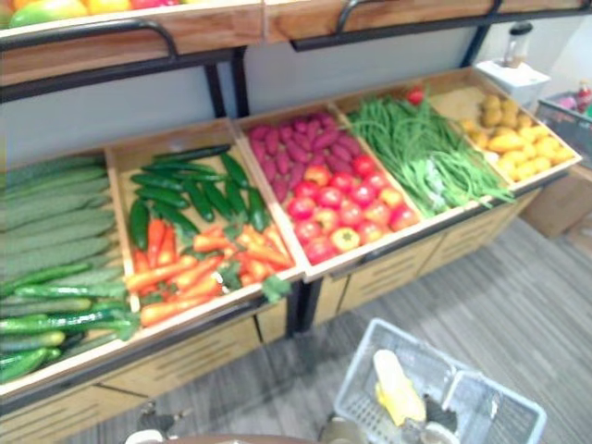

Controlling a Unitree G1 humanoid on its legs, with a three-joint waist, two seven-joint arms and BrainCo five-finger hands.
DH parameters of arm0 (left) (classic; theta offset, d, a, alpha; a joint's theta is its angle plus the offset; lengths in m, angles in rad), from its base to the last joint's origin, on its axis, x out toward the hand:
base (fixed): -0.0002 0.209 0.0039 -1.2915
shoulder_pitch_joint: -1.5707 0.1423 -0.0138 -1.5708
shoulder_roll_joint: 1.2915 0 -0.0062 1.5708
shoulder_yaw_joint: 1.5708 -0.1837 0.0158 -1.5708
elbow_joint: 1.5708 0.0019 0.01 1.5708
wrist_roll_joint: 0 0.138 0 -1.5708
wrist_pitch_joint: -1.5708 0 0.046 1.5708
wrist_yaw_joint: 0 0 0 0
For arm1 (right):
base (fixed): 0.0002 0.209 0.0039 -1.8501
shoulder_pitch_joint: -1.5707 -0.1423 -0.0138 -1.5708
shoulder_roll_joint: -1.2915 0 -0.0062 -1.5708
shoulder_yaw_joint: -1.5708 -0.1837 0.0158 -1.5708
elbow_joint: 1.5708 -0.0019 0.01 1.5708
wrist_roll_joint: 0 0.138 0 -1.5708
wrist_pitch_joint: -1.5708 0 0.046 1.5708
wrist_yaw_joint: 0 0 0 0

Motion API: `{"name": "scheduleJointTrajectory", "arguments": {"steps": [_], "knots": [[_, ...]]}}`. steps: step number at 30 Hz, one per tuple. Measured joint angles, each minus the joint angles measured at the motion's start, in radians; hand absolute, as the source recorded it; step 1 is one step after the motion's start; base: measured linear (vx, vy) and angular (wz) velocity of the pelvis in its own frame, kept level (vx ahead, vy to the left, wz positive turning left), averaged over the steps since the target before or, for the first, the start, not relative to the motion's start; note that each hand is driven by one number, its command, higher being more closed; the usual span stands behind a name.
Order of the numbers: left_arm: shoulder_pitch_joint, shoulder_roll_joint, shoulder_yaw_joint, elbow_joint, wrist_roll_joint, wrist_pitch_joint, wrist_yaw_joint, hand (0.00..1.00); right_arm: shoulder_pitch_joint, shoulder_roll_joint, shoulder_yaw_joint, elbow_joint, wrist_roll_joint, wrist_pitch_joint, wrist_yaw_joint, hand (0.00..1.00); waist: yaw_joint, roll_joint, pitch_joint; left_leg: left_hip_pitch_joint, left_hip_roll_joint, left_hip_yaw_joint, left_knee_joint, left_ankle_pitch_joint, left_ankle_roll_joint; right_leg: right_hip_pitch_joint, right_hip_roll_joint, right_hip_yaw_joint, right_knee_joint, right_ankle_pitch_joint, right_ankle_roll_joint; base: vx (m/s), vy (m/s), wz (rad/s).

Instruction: Pick vegetable in the basket

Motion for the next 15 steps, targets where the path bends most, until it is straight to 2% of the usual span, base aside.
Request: {"name": "scheduleJointTrajectory", "arguments": {"steps": [2, 4, 5, 6, 7, 8, 11, 14, 15], "knots": [[0.019, 0.017, -0.061, -0.036, 0.004, 0.0, 0.015, 0.0, -0.003, -0.006, -0.017, 0.026, 0.001, 0.0, -0.001, 1.0, 0.001, 0.002, -0.008, -0.01, -0.004, -0.011, 0.0, 0.0, 0.0, 0.016, 0.0, -0.009, -0.04, 0.019, 0.003, 0.02, 0.039, 0.21], [0.06, 0.074, -0.21, -0.149, 0.024, -0.018, 0.025, 0.0, 0.0, -0.014, -0.015, 0.033, 0.02, -0.001, -0.001, 1.0, 0.001, 0.002, -0.011, -0.026, -0.013, -0.016, -0.001, 0.0, 0.0, 0.029, -0.001, -0.015, -0.082, 0.052, 0.007, 0.01, 0.049, 0.09], [0.073, 0.097, -0.25, -0.19, 0.043, -0.025, 0.025, 0.0, 0.0, -0.019, -0.014, 0.035, 0.02, -0.001, -0.001, 1.0, 0.001, 0.002, -0.011, -0.03, -0.016, -0.018, -0.001, 0.0, 0.0, 0.03, -0.002, -0.014, -0.093, 0.059, 0.009, 0.0, 0.04, 0.03], [0.11, 0.151, -0.322, -0.283, 0.099, -0.054, 0.025, 0.0, 0.002, -0.029, -0.015, 0.037, 0.022, -0.005, -0.001, 1.0, -0.001, 0.001, -0.011, -0.036, -0.02, -0.024, -0.001, 0.0, 0.0, 0.032, -0.004, -0.015, -0.107, 0.071, 0.01, -0.01, 0.034, 0.01], [0.125, 0.181, -0.351, -0.332, 0.114, -0.067, 0.026, 0.0, 0.004, -0.036, -0.014, 0.039, 0.022, -0.005, -0.001, 1.0, 0.0, 0.001, -0.011, -0.037, -0.022, -0.028, -0.001, 0.0, 0.0, 0.033, -0.005, -0.014, -0.112, 0.076, 0.01, -0.01, 0.028, 0.05], [0.158, 0.256, -0.391, -0.434, 0.18, -0.103, 0.024, 0.0, 0.008, -0.055, -0.014, 0.052, 0.024, -0.014, -0.001, 1.0, -0.001, 0.002, -0.011, -0.035, -0.027, -0.033, -0.001, 0.0, 0.0, 0.043, -0.008, -0.016, -0.124, 0.085, 0.013, -0.01, 0.025, 0.04], [0.219, 0.382, -0.432, -0.58, 0.319, -0.167, 0.026, 0.0, 0.022, -0.085, -0.005, 0.061, 0.025, -0.03, -0.002, 1.0, -0.004, 0.007, -0.016, -0.03, -0.035, -0.034, -0.001, -0.001, 0.001, 0.05, -0.016, -0.018, -0.125, 0.086, 0.015, -0.02, 0.013, 0.03], [0.25, 0.464, -0.46, -0.667, 0.401, -0.202, 0.032, 0.0, 0.033, -0.114, 0.034, 0.061, 0.025, -0.035, -0.003, 1.0, -0.003, 0.017, -0.02, -0.03, -0.041, -0.034, -0.001, -0.008, 0.009, 0.059, -0.021, -0.021, -0.137, 0.093, 0.018, -0.05, 0.018, 0.05], [0.259, 0.507, -0.477, -0.697, 0.439, -0.227, 0.038, 0.0, 0.034, -0.128, 0.055, 0.061, 0.024, -0.036, -0.003, 1.0, -0.003, 0.023, -0.024, -0.03, -0.042, -0.033, -0.001, -0.017, 0.017, 0.063, -0.021, -0.021, -0.151, 0.103, 0.02, -0.06, 0.028, -0.01]]}}
